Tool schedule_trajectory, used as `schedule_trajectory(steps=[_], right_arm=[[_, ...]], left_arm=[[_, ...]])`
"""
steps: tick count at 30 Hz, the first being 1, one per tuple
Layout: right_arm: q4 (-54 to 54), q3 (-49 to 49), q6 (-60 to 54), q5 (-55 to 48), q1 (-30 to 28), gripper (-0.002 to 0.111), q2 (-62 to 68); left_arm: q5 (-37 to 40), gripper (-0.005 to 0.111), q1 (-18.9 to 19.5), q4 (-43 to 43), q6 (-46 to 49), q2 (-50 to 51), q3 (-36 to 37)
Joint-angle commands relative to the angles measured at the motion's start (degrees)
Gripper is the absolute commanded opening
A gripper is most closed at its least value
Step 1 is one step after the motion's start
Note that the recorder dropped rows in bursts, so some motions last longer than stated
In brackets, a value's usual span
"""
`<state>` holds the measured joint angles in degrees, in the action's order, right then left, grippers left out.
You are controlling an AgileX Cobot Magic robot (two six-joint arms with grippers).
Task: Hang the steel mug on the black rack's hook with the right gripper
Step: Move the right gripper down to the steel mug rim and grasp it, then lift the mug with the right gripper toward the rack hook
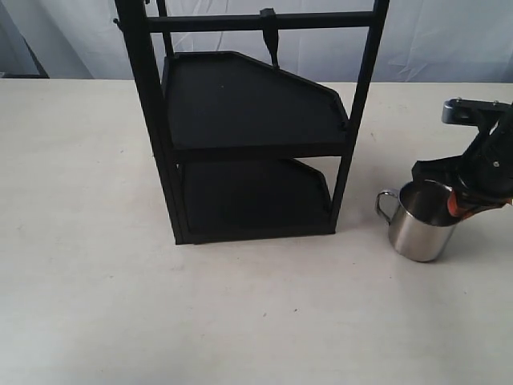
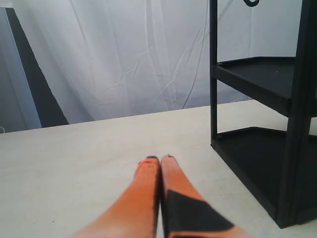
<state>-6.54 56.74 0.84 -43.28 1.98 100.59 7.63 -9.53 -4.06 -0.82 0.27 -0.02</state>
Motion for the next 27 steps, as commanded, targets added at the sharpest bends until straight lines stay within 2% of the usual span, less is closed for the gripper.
schedule_trajectory(steps=[1,10,13,16,21,27], right_arm=[[-2.1,-2.4,-0.8,-3.8,-0.2,-0.001,-5.0],[-11.6,-8.6,-4.6,-9.4,-0.2,-0.001,-26.1],[-21.4,-8.6,-10.1,-12.4,-0.2,-0.001,-32.8],[-37.4,-8.6,-18.2,-16.9,-0.2,-0.001,-38.5],[-56.2,-8.6,-28.4,-18.1,-0.2,-0.001,-35.1],[-64.7,-8.6,-35.8,-21.0,-0.2,-0.001,-25.0]], left_arm=[[-0.3,0.002,-0.3,0.0,-0.1,-0.3,0.0],[-0.3,0.002,-0.3,0.0,-0.1,-0.3,0.0],[-0.3,0.002,-0.3,0.0,-0.1,-0.3,0.0],[-0.3,0.002,-0.3,0.0,-0.1,-0.3,0.0],[-0.3,0.002,-0.3,0.0,-0.1,-0.3,0.0],[-0.3,0.002,-0.3,0.0,-0.1,-0.3,0.0]])
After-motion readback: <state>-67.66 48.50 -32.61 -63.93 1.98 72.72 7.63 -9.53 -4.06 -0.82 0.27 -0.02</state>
